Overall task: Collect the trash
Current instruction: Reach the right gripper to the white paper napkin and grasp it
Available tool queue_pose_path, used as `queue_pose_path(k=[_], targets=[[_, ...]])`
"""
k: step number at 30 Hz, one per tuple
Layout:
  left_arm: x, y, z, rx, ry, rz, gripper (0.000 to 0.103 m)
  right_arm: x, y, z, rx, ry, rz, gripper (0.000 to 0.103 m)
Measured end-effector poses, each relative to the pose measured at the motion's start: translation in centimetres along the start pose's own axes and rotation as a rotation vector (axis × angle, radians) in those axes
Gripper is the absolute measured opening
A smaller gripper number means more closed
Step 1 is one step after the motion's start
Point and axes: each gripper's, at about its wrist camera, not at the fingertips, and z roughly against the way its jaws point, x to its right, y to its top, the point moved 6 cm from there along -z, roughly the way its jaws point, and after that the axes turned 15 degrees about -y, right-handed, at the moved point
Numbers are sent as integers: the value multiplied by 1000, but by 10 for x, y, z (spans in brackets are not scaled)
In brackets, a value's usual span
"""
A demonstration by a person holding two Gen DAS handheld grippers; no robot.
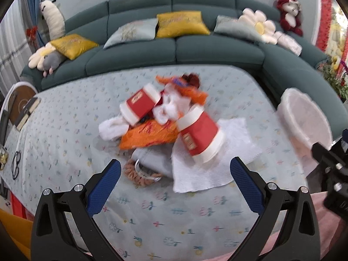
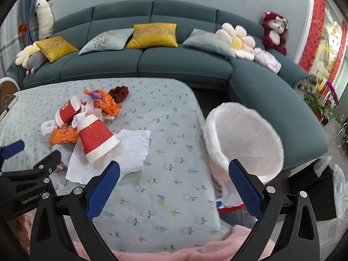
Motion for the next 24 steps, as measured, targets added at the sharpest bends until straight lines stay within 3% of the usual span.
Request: queue_pose_path(k=[6, 16, 24], targets=[[-34, -17, -26, -76, -13, 128, 96, -23, -7, -26, -45, 40, 9, 96], [-51, -37, -53, -148, -15, 194, 96, -46, -17, -48, -85, 84, 39, 96], [-51, -28, -53, -117, -16, 194, 96, -64, -22, -68, -139, 141, 36, 90]])
